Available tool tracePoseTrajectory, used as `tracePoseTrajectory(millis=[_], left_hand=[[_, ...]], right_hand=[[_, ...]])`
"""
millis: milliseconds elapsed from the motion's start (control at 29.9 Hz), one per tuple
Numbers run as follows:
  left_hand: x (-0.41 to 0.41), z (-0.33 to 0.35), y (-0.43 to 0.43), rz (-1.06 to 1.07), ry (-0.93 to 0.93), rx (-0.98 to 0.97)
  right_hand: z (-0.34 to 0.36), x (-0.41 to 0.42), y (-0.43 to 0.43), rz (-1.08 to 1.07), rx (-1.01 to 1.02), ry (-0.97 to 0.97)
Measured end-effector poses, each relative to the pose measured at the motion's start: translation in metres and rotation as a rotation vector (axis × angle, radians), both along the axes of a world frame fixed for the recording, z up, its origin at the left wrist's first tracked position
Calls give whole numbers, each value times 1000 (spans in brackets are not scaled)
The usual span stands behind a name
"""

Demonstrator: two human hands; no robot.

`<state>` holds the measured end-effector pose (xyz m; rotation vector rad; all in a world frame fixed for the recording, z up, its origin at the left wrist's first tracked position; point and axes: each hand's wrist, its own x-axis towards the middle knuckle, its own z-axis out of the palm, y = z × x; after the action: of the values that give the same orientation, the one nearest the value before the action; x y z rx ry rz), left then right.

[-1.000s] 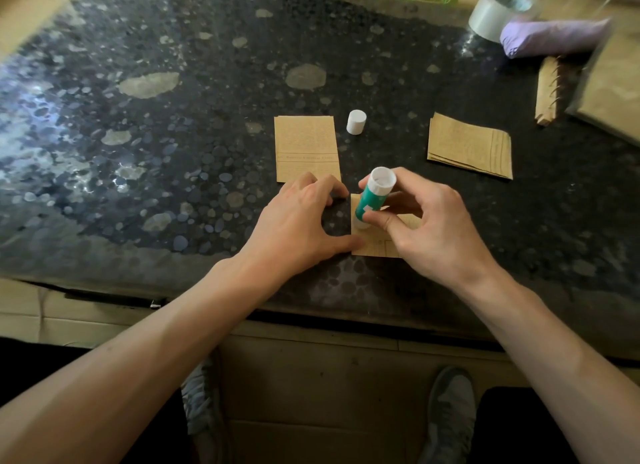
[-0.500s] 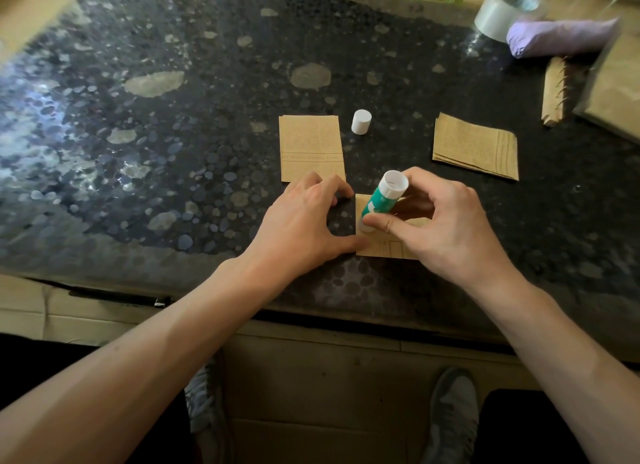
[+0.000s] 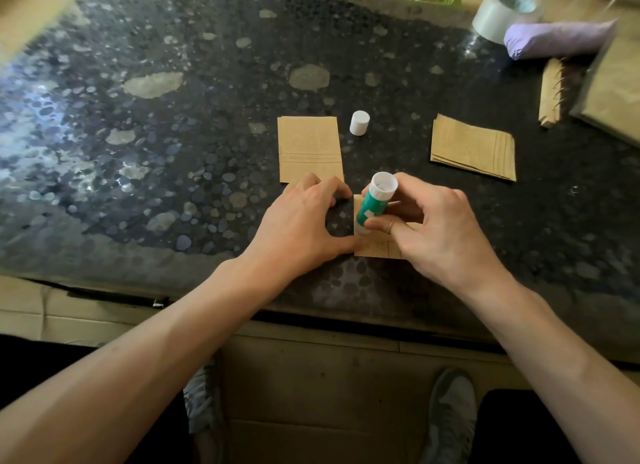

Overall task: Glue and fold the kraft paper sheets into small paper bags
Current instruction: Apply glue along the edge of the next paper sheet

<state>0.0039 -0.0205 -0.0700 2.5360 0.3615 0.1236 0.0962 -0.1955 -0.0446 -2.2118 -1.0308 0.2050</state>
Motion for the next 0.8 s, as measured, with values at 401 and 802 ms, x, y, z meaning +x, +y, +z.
tracePoseTrajectory(millis=[401, 802], left_hand=[[0, 1, -1, 8, 13, 8], [2, -2, 1, 6, 38, 10]], right_hand=[[-3, -1, 6, -39, 2, -47], [-6, 0, 14, -86, 6, -48]])
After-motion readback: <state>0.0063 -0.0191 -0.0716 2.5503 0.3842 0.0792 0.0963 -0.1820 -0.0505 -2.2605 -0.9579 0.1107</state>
